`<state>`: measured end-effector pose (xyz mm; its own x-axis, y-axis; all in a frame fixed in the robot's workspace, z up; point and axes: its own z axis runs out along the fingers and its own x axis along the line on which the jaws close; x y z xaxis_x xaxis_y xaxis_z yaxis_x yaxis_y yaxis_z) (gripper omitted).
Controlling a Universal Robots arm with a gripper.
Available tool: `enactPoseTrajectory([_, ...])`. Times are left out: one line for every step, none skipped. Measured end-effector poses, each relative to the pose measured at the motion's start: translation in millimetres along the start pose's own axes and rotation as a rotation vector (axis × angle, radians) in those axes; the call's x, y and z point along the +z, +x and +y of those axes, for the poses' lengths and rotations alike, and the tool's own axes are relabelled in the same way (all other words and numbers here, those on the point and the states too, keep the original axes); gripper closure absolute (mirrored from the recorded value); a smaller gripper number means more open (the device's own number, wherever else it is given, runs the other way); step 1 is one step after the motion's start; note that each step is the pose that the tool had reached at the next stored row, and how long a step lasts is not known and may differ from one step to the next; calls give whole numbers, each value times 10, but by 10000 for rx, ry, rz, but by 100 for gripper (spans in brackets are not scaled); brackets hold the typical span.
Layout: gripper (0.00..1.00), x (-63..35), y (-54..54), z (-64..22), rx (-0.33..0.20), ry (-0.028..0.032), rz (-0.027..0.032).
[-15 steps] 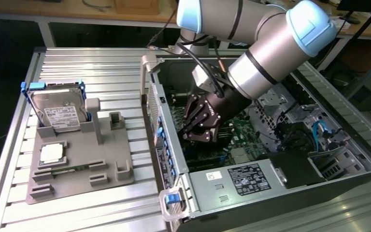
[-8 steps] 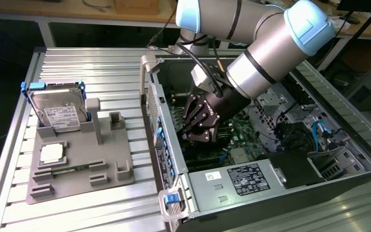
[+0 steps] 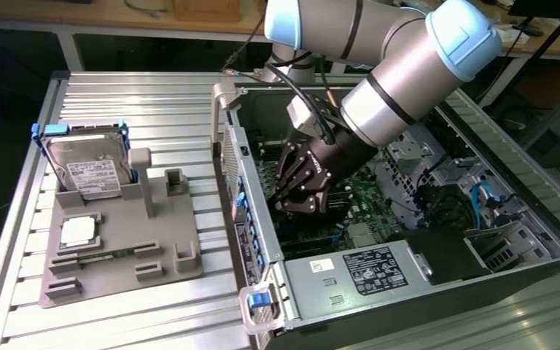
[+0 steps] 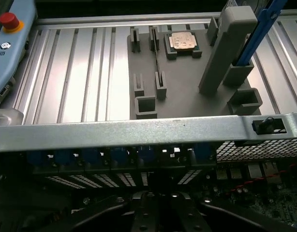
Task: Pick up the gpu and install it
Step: 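Press down on the gpu until it lock into place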
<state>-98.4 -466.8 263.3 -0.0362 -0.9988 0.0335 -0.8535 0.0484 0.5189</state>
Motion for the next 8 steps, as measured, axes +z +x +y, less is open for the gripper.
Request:
enactPoseTrajectory([89,0,1,0,1,-1,0])
enactPoseTrajectory([89,-1,0,-5,27,0,41])
enactPoseTrajectory([89,-4,-1,-12,91,6,143])
enactPoseTrajectory([89,-17,-2,-30,158,7,252])
enactPoseTrajectory([89,-27,-3,-46,165,9,267])
enactPoseTrajectory([89,-46,-7,-83,197,13,320])
enactPoseTrajectory([89,-49,-7,-91,235,16,383])
enactPoseTrajectory([89,-49,-7,-91,262,18,428])
